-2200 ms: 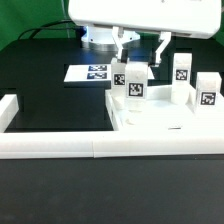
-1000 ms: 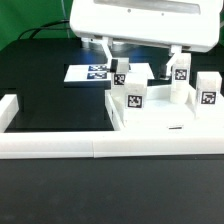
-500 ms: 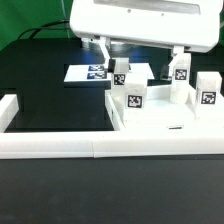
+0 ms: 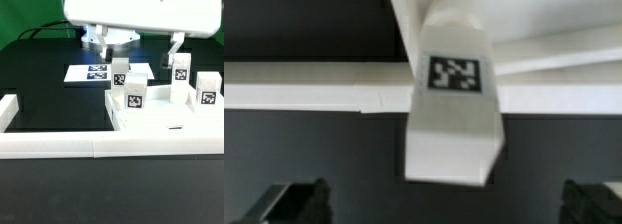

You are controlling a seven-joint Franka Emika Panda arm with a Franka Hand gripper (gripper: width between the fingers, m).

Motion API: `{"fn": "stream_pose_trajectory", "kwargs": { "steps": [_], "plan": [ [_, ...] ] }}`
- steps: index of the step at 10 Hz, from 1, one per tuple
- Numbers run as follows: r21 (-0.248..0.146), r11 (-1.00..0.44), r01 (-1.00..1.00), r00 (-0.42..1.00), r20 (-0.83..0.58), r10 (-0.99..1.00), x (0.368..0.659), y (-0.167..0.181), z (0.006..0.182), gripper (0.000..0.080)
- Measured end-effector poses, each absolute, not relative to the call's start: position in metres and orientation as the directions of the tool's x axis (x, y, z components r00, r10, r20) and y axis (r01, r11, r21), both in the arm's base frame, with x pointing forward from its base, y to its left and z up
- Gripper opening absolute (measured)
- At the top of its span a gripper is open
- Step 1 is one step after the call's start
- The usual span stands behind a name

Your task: Assemble square table

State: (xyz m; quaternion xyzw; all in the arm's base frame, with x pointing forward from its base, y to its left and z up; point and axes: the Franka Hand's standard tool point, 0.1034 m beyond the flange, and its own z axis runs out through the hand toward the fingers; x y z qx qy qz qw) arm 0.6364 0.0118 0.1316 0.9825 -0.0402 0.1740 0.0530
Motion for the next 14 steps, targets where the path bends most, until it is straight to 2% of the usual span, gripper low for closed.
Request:
{"fn": "stream_pose_trajectory", "kwargs": {
  "steps": [3, 6, 9, 10, 13, 14],
  "plan": [
    [0.059, -0.992, -0.111, 0.988, 0.118, -0.103, 0.639, 0.006, 0.136, 0.0649],
    [0.07, -0.989, -0.127, 0.991, -0.025, -0.129, 0.637, 0.0, 0.125, 0.0649],
    [0.065, -0.99, -0.129, 0.991, -0.018, -0.13, 0.637, -0.002, 0.124, 0.0649],
    [0.055, -0.989, -0.138, 0.99, -0.013, -0.139, 0.634, -0.005, 0.117, 0.0649],
    [0.059, -0.989, -0.139, 0.99, -0.028, -0.141, 0.63, 0.0, 0.095, 0.0649],
    [0.051, -0.987, -0.154, 0.987, -0.027, -0.156, 0.631, -0.004, 0.096, 0.0649]
  ]
}}
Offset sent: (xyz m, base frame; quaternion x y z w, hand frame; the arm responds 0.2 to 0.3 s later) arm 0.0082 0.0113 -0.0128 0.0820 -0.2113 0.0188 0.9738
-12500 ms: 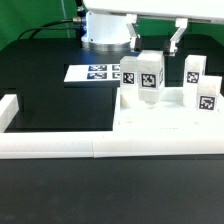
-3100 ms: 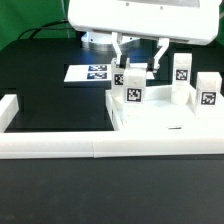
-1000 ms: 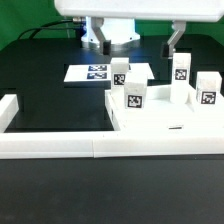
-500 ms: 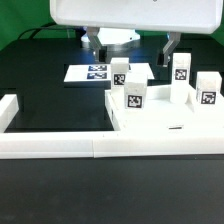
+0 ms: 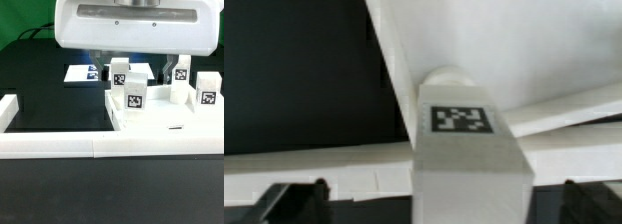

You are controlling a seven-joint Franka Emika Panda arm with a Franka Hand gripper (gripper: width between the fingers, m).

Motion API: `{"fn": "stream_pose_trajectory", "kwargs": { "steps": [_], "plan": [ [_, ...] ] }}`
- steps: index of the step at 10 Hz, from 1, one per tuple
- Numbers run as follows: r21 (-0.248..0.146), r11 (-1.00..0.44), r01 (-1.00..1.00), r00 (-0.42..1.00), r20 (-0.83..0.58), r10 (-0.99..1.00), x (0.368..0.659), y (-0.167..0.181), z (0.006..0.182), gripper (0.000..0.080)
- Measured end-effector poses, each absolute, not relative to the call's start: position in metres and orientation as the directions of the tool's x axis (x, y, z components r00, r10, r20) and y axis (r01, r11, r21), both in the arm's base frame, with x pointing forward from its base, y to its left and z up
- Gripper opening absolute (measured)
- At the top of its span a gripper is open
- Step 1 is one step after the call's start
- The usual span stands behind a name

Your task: Assemble square table

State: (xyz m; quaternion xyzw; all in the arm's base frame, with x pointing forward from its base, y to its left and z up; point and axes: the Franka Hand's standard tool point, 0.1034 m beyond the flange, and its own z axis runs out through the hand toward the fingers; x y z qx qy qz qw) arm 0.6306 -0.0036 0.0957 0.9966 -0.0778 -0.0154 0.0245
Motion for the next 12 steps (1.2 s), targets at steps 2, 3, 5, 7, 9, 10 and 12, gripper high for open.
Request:
{"fn": "stream_pose_trajectory", "kwargs": {
  "steps": [2, 3, 5, 7, 9, 10, 12],
  "plan": [
    [0.054, -0.98, -0.193, 0.981, -0.025, -0.195, 0.6302, -0.0038, 0.0952, 0.0521],
    [0.055, -0.98, -0.193, 0.981, -0.026, -0.195, 0.6299, -0.0045, 0.095, 0.0374],
    [0.056, -0.943, -0.327, 0.944, -0.019, -0.328, 0.6298, -0.0043, 0.0949, 0.0294],
    [0.059, -0.878, -0.476, 0.879, -0.01, -0.477, 0.6295, -0.0046, 0.0947, 0.0294],
    [0.057, -0.798, -0.6, 0.8, 0.004, -0.6, 0.6297, -0.0052, 0.0939, 0.0294],
    [0.045, -0.715, -0.698, 0.716, 0.029, -0.697, 0.6322, -0.0071, 0.0935, 0.0294],
    [0.023, -0.525, -0.851, 0.526, 0.026, -0.85, 0.6328, -0.0042, 0.0926, 0.0294]
  ]
}}
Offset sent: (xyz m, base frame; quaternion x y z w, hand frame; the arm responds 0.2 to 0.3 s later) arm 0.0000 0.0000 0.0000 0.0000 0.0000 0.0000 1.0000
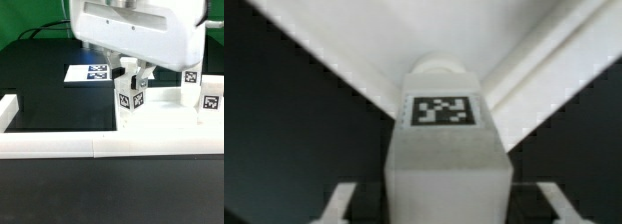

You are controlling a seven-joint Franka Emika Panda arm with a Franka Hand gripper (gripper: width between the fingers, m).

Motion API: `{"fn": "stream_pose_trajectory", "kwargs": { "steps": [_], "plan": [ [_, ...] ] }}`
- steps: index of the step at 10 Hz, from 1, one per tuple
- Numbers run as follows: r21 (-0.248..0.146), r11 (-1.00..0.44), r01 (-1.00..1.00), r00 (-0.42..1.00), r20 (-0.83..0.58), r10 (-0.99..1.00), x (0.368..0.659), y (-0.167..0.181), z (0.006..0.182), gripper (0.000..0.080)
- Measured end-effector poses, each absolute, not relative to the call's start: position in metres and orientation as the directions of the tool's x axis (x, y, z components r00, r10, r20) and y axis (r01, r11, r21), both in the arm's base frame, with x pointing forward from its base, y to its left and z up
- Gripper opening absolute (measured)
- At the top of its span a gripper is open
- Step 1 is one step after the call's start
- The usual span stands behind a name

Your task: Assemble square table

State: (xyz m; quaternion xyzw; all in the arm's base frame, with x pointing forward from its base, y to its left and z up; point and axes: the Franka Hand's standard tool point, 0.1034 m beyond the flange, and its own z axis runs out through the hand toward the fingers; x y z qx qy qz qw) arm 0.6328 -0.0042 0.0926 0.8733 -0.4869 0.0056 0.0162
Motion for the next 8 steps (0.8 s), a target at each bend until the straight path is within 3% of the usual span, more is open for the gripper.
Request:
{"fn": "stream_pose_trajectory", "kwargs": {
  "steps": [5, 7, 8],
  "plan": [
    [-0.065, 0.035, -0.997, -0.037, 0.022, -0.999, 0.632, 0.004, 0.089, 0.0295],
    [-0.106, 0.126, -0.986, -0.13, 0.032, -0.991, 0.63, 0.008, 0.09, 0.0298],
    [-0.104, 0.109, -0.989, -0.113, 0.037, -0.993, 0.629, 0.007, 0.09, 0.03]
  ]
}}
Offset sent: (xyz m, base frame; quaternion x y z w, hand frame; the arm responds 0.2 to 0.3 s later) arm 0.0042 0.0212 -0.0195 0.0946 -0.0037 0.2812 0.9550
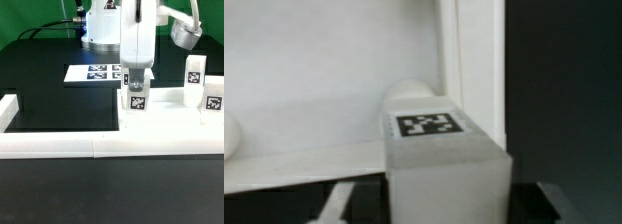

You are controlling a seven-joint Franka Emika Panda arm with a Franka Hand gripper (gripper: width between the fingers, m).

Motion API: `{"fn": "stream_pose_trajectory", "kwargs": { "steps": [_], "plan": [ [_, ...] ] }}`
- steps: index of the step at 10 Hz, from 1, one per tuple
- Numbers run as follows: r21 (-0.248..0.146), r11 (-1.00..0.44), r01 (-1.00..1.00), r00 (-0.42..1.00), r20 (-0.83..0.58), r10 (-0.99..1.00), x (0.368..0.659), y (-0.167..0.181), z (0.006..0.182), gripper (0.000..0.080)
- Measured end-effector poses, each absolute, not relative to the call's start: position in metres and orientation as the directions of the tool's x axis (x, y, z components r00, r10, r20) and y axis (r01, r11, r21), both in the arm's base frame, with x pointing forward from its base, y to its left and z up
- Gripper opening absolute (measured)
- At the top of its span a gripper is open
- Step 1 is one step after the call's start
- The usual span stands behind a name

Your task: Assemble square table

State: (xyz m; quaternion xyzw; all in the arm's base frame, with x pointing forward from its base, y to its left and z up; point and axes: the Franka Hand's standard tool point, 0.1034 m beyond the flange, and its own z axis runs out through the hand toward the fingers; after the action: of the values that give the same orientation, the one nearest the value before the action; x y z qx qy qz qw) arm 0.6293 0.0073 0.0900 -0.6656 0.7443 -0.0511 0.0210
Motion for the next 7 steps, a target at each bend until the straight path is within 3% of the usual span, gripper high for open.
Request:
{"fn": "stream_pose_trajectory", "kwargs": {
  "steps": [1, 2, 3, 4, 5, 7],
  "plan": [
    [-0.102, 0.084, -0.991, -0.089, 0.04, -0.995, 0.629, 0.0075, 0.0892, 0.0459],
    [-0.095, 0.045, -0.994, -0.05, 0.045, -0.998, 0.6283, 0.0077, 0.0889, 0.0459],
    [-0.045, -0.138, -0.989, 0.136, 0.052, -0.989, 0.6247, 0.0096, 0.0884, 0.0579],
    [0.018, -0.361, -0.932, 0.362, 0.071, -0.93, 0.6253, 0.0141, 0.0866, 0.0635],
    [0.006, -0.395, -0.919, 0.394, 0.078, -0.916, 0.6287, 0.013, 0.0864, 0.0645],
    [0.024, -0.549, -0.836, 0.549, 0.08, -0.832, 0.6279, 0.011, 0.0857, 0.0649]
  ]
}}
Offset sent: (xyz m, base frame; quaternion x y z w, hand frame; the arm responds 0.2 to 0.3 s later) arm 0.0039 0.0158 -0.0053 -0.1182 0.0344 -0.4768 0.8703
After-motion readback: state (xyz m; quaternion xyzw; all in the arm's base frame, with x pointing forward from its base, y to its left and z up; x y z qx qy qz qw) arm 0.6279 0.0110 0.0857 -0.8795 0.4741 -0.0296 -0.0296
